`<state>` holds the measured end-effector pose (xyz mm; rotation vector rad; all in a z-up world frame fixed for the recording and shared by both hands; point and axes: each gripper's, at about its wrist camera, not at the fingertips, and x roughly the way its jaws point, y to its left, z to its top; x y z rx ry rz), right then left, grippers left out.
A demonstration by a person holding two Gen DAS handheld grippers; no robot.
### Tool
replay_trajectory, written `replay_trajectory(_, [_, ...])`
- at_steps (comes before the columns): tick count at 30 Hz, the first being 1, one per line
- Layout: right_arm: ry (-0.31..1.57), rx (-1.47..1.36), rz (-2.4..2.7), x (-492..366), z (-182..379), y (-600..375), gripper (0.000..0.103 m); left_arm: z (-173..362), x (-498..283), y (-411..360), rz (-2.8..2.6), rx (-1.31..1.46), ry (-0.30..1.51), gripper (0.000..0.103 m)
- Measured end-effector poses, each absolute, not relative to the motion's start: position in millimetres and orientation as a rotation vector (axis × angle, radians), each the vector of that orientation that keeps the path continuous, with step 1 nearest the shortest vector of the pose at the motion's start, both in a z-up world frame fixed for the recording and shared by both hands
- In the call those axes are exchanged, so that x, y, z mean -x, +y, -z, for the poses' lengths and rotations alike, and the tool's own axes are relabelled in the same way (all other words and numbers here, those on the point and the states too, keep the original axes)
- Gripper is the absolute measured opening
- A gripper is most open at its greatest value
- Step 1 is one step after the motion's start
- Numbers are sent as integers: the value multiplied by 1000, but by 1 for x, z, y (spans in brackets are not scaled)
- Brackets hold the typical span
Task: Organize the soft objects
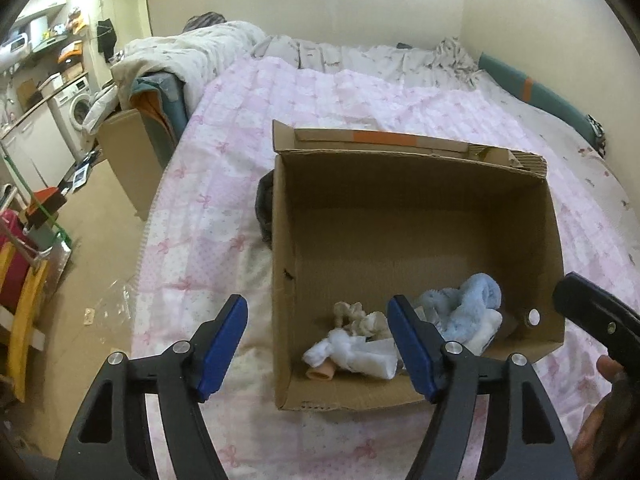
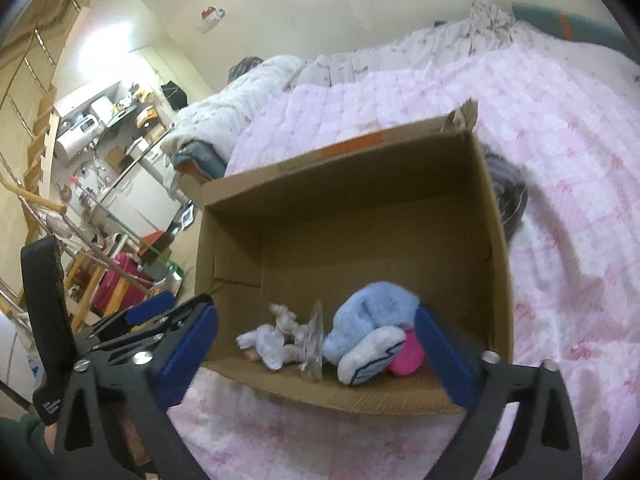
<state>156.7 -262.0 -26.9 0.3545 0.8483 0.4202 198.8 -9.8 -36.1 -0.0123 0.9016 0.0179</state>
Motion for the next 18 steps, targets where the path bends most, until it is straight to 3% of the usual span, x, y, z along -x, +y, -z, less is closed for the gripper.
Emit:
replay_trajectory(10, [764, -249, -333, -138, -10, -265, 103, -5, -171, 5, -54, 34, 817, 70])
replay_trajectory(18, [762, -224, -281, -103, -31, -272, 103, -23, -126, 10, -47, 45, 794, 80])
